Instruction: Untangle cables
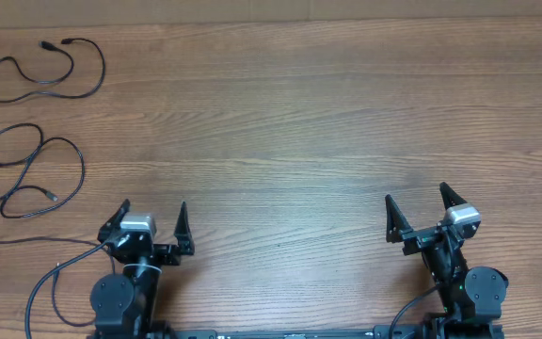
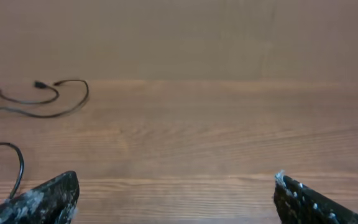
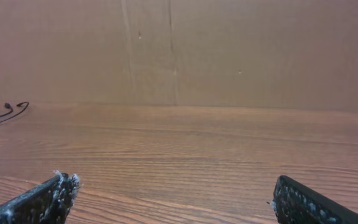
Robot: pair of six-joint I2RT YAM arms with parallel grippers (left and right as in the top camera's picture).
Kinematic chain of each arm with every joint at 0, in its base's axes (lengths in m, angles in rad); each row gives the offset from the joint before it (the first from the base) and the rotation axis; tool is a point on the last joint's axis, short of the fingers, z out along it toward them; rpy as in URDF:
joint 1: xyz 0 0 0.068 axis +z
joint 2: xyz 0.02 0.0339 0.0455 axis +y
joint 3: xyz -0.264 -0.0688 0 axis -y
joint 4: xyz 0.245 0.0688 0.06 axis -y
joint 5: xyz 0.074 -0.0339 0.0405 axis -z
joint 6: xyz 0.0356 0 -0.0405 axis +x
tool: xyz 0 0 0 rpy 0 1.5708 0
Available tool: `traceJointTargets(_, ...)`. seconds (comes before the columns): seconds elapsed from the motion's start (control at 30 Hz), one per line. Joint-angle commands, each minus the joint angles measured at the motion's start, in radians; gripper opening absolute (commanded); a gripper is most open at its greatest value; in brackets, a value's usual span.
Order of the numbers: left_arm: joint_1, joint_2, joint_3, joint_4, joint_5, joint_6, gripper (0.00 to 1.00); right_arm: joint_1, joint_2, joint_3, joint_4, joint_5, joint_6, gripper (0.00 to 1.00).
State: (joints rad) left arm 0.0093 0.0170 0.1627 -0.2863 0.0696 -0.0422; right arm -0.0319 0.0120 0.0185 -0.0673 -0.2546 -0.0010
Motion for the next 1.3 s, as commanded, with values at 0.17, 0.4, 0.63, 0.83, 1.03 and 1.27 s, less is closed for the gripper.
traceJointTargets(0.17, 0.01, -0.014, -0.158, 0.227, -0.054, 0.021, 0.99, 0.004, -0.009, -0.01, 0.006, 0.01, -0.008, 1.0)
traceJointTargets(0.4, -0.013, -0.014, -0.158, 0.23, -0.16, 0.019, 1.0, 0.004, -0.009, -0.01, 0.006, 0.01, -0.008, 1.0)
traceJointTargets(0.63, -0.04, -0.014, -0.158, 0.221, -0.213, 0.017, 1.0, 0.004, -0.009, -0.01, 0.006, 0.01, -0.008, 1.0)
traceJointTargets(0.83, -0.012, -0.014, -0.158, 0.216, -0.177, 0.015, 0.99, 0.004, -0.009, -0.01, 0.006, 0.01, -0.008, 1.0)
traceJointTargets(1.03, 0.002, -0.014, -0.158, 0.215, -0.166, 0.009, 1.0, 0.004, -0.009, -0.011, 0.006, 0.01, -0.008, 1.0)
traceJointTargets(1.27, 0.01, -0.013, -0.158, 0.216, -0.164, 0.009, 1.0, 0.004, -0.009, -0.01, 0.006, 0.01, -0.008, 1.0)
